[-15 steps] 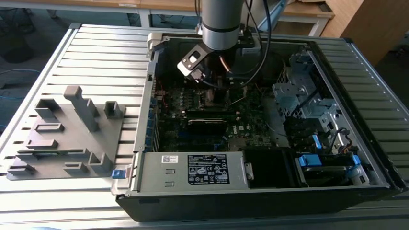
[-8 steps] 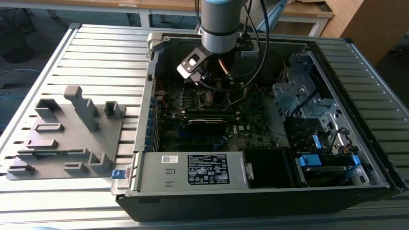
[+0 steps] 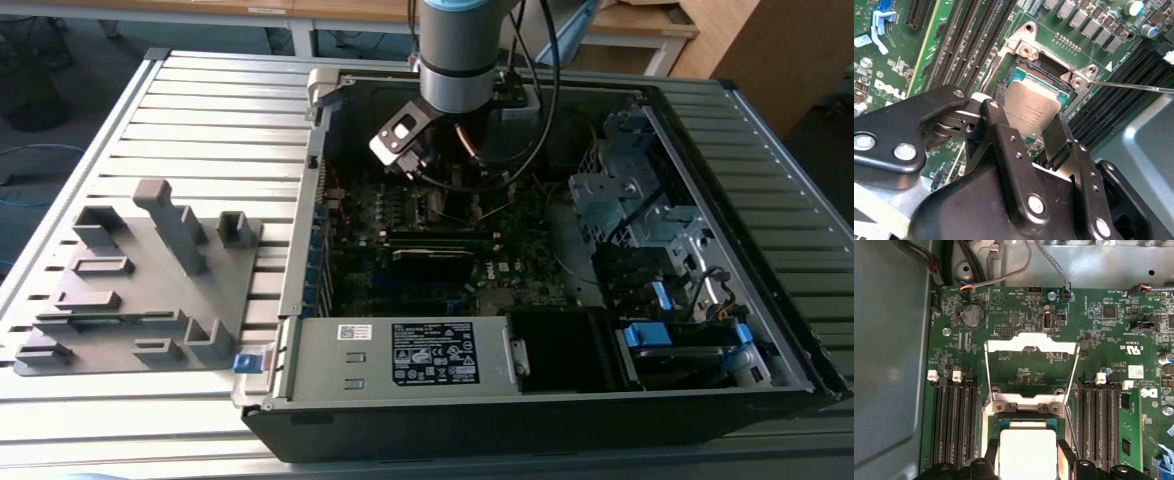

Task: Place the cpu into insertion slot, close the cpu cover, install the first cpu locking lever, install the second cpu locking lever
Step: 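Place the cpu into insertion slot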

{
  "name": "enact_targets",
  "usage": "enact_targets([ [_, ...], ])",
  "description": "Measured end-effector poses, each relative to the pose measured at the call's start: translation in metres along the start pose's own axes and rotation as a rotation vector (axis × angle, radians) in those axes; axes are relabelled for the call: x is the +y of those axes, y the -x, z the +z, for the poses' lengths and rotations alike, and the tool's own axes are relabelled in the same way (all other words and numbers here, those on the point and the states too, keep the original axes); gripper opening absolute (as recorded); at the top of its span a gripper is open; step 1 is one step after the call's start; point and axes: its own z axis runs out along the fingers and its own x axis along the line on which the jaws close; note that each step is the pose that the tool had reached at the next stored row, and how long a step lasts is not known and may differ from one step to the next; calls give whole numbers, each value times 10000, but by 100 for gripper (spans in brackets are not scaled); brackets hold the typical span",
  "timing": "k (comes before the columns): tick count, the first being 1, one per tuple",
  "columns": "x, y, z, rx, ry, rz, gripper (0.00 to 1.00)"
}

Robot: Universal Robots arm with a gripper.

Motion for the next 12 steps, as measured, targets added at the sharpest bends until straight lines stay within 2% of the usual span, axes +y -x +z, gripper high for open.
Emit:
enact_targets([
  [4,-6,0,24,-3,-2,27,54],
  [12,-8,0,28,-16,1,185,54],
])
